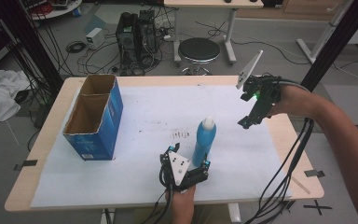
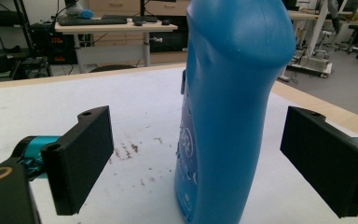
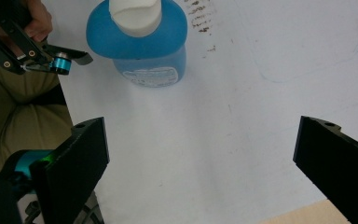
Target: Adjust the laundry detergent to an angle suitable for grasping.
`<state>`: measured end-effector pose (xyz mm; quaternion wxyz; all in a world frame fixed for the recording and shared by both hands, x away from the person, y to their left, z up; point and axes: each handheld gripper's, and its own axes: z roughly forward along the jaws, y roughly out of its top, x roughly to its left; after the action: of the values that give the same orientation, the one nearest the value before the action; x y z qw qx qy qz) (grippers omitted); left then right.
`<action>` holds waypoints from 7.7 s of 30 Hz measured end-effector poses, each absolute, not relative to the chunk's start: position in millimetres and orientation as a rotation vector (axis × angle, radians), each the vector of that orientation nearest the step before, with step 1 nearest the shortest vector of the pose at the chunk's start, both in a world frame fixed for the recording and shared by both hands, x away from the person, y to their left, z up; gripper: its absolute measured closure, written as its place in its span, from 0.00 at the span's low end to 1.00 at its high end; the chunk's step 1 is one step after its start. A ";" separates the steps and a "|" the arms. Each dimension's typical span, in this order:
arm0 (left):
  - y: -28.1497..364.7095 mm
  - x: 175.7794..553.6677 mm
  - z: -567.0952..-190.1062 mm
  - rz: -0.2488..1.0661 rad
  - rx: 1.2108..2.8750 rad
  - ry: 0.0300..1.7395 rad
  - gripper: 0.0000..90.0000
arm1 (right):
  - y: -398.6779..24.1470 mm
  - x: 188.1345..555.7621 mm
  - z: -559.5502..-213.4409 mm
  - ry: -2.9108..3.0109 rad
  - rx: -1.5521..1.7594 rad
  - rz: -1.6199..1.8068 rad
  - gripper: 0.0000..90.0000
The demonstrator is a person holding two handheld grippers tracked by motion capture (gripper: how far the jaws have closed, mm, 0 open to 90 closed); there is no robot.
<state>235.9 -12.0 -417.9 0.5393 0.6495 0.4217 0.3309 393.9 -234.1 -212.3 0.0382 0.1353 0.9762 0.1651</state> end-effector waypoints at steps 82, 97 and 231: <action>-57.3 283.8 -426.4 0.726 1.530 1.092 0.31 | -241.0 395.0 -212.6 2.985 0.403 0.551 0.03; -56.6 283.8 -425.6 0.724 1.523 1.085 0.38 | -240.8 396.1 -212.8 2.984 0.395 0.538 0.03; 47.4 387.8 -406.9 -0.047 1.938 0.003 0.48 | -229.4 392.7 -221.1 2.990 0.434 0.504 0.03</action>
<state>387.8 47.4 -406.9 0.5657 0.8244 0.0014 -0.0200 392.7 -229.4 -221.1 0.0395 0.1416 0.9754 0.1645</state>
